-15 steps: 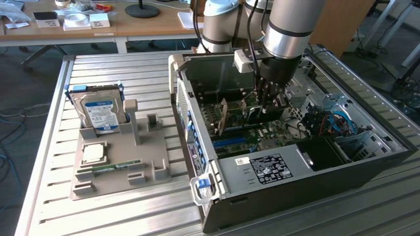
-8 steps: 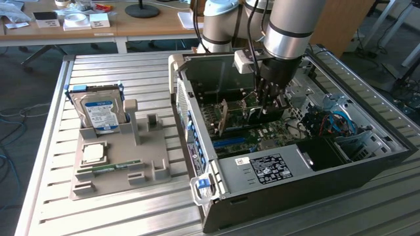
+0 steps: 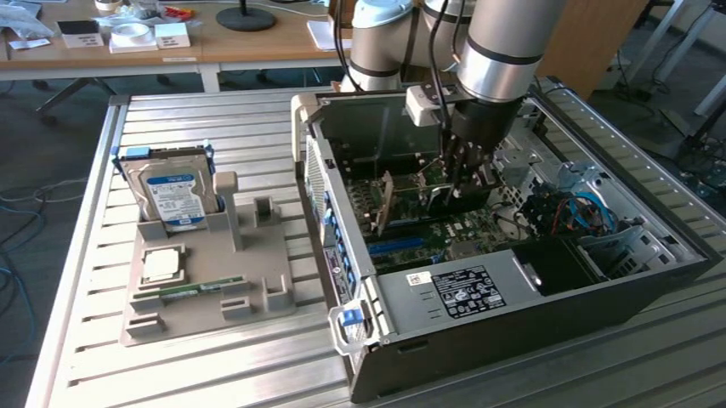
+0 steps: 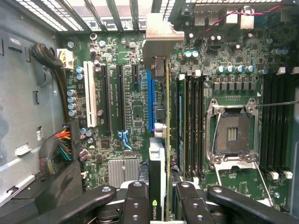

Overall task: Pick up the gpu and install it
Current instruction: 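Insert the gpu into the slot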

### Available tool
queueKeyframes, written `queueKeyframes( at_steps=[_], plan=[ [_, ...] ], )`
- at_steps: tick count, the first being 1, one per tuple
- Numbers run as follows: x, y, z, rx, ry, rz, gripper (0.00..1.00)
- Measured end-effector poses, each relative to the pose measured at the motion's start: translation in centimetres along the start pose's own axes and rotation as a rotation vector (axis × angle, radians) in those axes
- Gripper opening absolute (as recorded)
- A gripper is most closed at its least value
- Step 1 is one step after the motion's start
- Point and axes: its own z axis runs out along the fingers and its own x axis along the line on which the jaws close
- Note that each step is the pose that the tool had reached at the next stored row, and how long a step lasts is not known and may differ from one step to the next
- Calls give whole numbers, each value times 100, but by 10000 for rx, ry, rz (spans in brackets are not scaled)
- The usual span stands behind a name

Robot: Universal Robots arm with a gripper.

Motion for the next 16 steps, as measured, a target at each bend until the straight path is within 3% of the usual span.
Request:
queueKeyframes(
  at_steps=[2,10,16],
  plan=[
    [0,-6,-1,-74,7,1,27],
    [-1,-16,0,-272,16,8,27],
    [0,-15,1,-282,14,6,27]
  ],
)
